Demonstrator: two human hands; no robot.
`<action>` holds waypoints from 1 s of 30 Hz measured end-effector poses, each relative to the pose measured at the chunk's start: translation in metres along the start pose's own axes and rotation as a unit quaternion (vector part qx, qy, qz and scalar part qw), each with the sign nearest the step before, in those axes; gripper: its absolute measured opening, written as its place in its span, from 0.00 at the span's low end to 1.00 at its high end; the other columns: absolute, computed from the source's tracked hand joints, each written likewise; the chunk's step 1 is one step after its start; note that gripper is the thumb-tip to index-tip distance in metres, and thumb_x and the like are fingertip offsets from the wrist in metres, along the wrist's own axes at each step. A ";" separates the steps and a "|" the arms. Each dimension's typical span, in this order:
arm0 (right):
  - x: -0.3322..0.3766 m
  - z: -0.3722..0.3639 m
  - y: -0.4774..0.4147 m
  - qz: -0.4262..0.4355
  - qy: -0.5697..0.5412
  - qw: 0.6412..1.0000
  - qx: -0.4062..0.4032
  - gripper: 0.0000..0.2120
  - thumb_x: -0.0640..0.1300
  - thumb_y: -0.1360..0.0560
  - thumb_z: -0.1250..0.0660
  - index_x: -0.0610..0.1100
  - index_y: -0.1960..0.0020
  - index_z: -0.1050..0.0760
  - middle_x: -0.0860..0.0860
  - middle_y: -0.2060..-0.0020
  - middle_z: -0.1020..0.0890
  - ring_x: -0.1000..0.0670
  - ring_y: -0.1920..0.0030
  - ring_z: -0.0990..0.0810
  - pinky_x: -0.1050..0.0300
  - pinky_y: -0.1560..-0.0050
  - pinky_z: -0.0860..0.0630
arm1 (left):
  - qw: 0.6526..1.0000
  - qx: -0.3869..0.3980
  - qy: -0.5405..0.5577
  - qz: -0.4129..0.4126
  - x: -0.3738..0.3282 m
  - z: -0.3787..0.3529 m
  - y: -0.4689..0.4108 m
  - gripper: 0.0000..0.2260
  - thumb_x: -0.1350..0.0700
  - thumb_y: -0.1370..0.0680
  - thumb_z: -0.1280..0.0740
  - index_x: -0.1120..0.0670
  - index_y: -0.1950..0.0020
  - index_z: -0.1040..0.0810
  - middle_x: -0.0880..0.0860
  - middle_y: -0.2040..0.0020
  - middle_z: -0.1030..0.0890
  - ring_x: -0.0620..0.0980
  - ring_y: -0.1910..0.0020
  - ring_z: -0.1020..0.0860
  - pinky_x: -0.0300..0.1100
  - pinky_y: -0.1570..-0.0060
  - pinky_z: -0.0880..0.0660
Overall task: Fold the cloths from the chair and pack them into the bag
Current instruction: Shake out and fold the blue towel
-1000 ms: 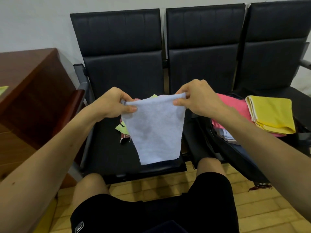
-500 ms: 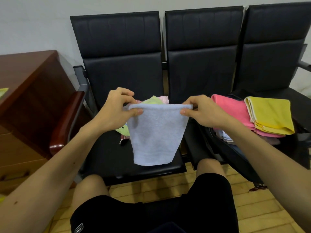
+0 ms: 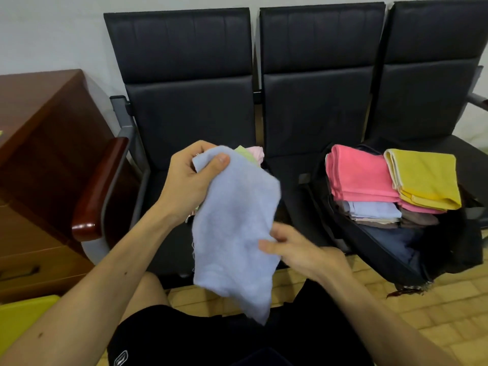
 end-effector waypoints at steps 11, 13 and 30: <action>0.029 -0.029 0.011 -0.010 -0.205 0.977 0.064 0.31 0.41 0.40 0.17 0.38 0.39 0.20 0.39 0.45 0.17 0.40 0.44 0.18 0.46 0.46 0.20 | 0.944 -0.099 0.085 0.303 0.074 0.047 0.005 0.06 0.51 0.21 0.32 0.51 0.45 0.19 0.53 0.48 0.16 0.50 0.50 0.17 0.42 0.61 0.22; 0.039 -0.035 0.014 -0.008 -0.214 0.975 0.061 0.29 0.42 0.41 0.16 0.39 0.42 0.18 0.40 0.47 0.16 0.41 0.46 0.16 0.48 0.49 0.19 | 0.905 -0.073 0.178 0.379 0.090 0.036 0.016 0.10 0.51 0.21 0.31 0.53 0.43 0.18 0.55 0.49 0.14 0.48 0.55 0.15 0.42 0.62 0.21; 0.055 -0.041 0.018 0.029 -0.318 0.948 -0.020 0.18 0.44 0.32 0.23 0.39 0.44 0.16 0.38 0.41 0.18 0.41 0.43 0.17 0.49 0.48 0.18 | 0.684 0.099 0.605 0.394 0.109 -0.066 0.102 0.47 0.22 0.30 0.44 0.58 0.29 0.25 0.61 0.30 0.26 0.63 0.30 0.28 0.59 0.29 0.34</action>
Point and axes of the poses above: each hand's wrist, its own y-axis away from the middle knuckle, its own z-axis out of the back of the hand, x = y × z, the point moved 4 cm from there along -y, towards the middle knuckle
